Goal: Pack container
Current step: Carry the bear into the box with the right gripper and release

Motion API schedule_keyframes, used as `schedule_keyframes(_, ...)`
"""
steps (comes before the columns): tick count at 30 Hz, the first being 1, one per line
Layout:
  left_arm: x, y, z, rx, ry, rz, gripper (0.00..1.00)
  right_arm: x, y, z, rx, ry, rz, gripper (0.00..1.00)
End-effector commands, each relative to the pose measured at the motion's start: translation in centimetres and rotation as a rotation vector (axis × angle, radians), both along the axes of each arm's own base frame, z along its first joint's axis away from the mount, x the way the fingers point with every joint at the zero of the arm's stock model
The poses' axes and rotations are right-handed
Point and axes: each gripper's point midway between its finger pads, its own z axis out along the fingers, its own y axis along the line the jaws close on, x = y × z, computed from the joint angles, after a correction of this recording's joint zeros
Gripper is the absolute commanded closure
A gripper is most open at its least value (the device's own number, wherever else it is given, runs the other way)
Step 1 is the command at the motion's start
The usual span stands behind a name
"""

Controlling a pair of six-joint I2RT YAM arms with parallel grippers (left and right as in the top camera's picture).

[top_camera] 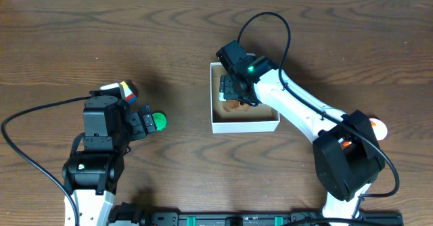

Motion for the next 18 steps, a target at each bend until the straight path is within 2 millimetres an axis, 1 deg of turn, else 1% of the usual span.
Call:
schedule_keyframes(1,0.3,0.3,0.8,0.017,-0.016,0.004,0.02,0.7,-0.4,0.7,-0.016,-0.030,0.020,0.20)
schedule_keyframes(3,0.3,0.3,0.8,0.017,-0.016,0.004,0.02,1.1,-0.1,1.9,-0.006,-0.059,0.045,0.18)
schedule_keyframes(6,0.3,0.3,0.8,0.017,-0.016,0.004,0.02,2.0,0.3,5.2,0.018,-0.132,0.090,0.15)
schedule_keyframes(8,0.3,0.3,0.8,0.017,-0.016,0.004,0.02,2.8,0.1,8.3,0.045,-0.197,0.101,0.13)
schedule_keyframes(9,0.3,0.3,0.8,0.017,-0.016,0.004,0.02,3.1,-0.4,10.1,0.058,-0.232,0.084,0.12)
schedule_keyframes(10,0.3,0.3,0.8,0.017,-0.016,0.004,0.02,3.4,-1.0,11.6,0.071,-0.259,0.069,0.06)
schedule_keyframes(11,0.3,0.3,0.8,0.017,-0.016,0.004,0.02,3.7,-2.0,13.5,0.090,-0.294,0.040,0.05)
schedule_keyframes(12,0.3,0.3,0.8,0.017,-0.016,0.004,0.02,3.8,-3.4,15.2,0.111,-0.323,-0.005,0.01)
schedule_keyframes(14,0.3,0.3,0.8,0.017,-0.016,0.004,0.02,3.7,-7.0,18.2,0.144,-0.365,-0.120,0.01)
schedule_keyframes(15,0.3,0.3,0.8,0.017,-0.015,0.004,0.02,3.4,-9.3,19.4,0.146,-0.375,-0.187,0.01)
schedule_keyframes(17,0.3,0.3,0.8,0.017,-0.015,0.004,0.02,2.4,-13.8,20.5,0.130,-0.367,-0.320,0.01)
schedule_keyframes(18,0.3,0.3,0.8,0.017,-0.015,0.004,0.02,1.5,-16.9,20.8,0.110,-0.351,-0.409,0.01)
